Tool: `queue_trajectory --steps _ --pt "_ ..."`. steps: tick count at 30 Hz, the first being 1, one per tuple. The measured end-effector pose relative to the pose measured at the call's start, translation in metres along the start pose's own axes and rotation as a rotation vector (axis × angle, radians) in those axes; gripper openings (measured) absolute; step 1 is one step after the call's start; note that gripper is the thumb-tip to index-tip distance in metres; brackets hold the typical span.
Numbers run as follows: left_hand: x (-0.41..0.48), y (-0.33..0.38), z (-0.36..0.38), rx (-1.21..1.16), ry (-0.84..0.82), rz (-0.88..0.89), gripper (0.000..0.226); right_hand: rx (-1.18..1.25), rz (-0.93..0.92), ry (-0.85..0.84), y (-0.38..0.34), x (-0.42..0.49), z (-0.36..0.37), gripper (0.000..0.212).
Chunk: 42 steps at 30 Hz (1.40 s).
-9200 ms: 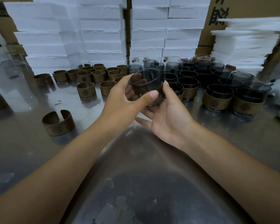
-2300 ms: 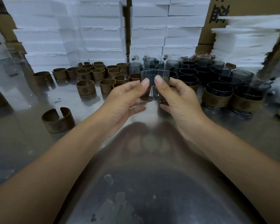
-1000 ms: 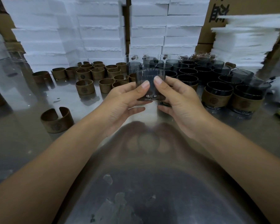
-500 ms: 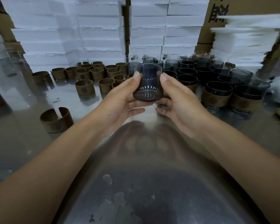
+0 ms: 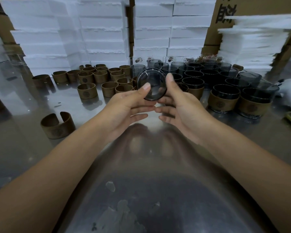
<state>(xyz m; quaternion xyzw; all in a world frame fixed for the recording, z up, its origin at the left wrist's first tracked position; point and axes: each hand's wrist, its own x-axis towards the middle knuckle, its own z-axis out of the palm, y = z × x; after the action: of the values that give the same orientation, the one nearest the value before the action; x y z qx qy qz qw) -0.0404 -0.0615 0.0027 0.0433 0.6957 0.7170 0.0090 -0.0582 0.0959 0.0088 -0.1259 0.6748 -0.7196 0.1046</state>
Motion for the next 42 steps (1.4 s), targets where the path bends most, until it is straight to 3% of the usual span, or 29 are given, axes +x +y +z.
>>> queue_trajectory --steps 8,14,17,22,27,31,36,39,42 --pt "0.002 0.0 0.0 0.011 0.017 0.0 0.043 -0.101 -0.056 0.047 0.005 -0.002 0.001 0.035" --pt "-0.004 0.003 0.001 0.139 0.055 0.04 0.074 -0.066 -0.087 0.064 0.004 -0.003 0.0 0.034" --pt "-0.012 0.012 -0.003 0.375 0.13 0.079 0.075 -0.015 -0.066 0.117 0.004 -0.002 -0.001 0.029" --pt "-0.025 0.017 -0.028 1.161 0.589 0.189 0.024 0.038 -0.019 0.18 0.003 -0.001 -0.005 0.034" --pt "-0.034 0.026 -0.056 1.39 0.837 -0.099 0.026 0.087 0.001 0.192 0.003 -0.001 -0.005 0.03" --pt "-0.038 0.026 -0.068 1.44 0.796 -0.362 0.024 0.076 0.008 0.189 0.003 0.0 -0.005 0.031" --pt "-0.036 0.021 -0.065 1.445 0.734 -0.4 0.034 0.062 0.008 0.178 0.004 0.001 -0.004 0.034" --pt "-0.033 0.017 -0.064 1.418 0.744 -0.247 0.033 0.064 0.026 0.167 0.003 0.0 -0.002 0.037" --pt "-0.026 0.018 -0.056 1.041 0.744 0.118 0.032 0.075 0.046 0.152 0.004 0.0 0.001 0.036"
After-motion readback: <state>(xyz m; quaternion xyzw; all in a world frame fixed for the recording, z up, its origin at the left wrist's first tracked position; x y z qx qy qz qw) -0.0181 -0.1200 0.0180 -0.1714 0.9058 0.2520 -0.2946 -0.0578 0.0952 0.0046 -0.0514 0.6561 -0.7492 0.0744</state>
